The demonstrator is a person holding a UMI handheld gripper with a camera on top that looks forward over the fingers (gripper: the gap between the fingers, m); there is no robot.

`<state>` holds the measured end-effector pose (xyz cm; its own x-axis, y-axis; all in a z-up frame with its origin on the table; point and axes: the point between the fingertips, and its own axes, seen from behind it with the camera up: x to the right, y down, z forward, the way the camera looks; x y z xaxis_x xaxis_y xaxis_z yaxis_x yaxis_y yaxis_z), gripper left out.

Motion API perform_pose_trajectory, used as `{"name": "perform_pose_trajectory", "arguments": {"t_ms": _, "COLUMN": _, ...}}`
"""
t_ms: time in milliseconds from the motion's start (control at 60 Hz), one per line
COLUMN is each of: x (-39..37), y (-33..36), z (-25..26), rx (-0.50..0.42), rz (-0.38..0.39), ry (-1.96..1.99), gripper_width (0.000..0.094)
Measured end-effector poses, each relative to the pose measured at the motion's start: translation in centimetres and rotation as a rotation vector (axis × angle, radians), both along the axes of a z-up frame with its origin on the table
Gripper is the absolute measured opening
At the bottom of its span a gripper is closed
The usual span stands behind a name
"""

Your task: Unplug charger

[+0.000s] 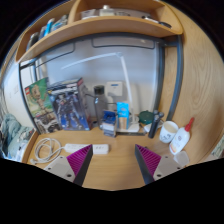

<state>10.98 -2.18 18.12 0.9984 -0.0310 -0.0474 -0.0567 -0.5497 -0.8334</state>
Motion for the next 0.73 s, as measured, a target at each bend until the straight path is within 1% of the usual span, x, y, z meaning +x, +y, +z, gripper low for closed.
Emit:
{"name": "perform_pose_trajectory", "arguments": {"t_ms": 200, "x": -8.3, "y": -5.7, "z": -1.8, "rx": -0.020, "rz": 0.060, "ry": 0.022, "gripper_width": 0.0868}}
{"name": "perform_pose_trajectory", "arguments": {"t_ms": 317, "x": -10.8, "y": -7.6, "z": -1.4, "rx": 0.003, "rz": 0.072, "ry": 0.017, "gripper_width": 0.0871}}
{"name": "perform_pose_trajectory", "arguments": {"t_ms": 550, "x": -11.9, "y": -9.9, "z": -0.7, "rx": 0.035, "rz": 0.063, "ry": -0.017, "gripper_width": 0.0868}}
{"name": "perform_pose_trajectory", "arguments": {"t_ms": 733, "x": -12.1, "y": -10.9, "z": -1.4, "rx": 0.034, "rz": 0.059, "ry": -0.029, "gripper_width": 0.0870}}
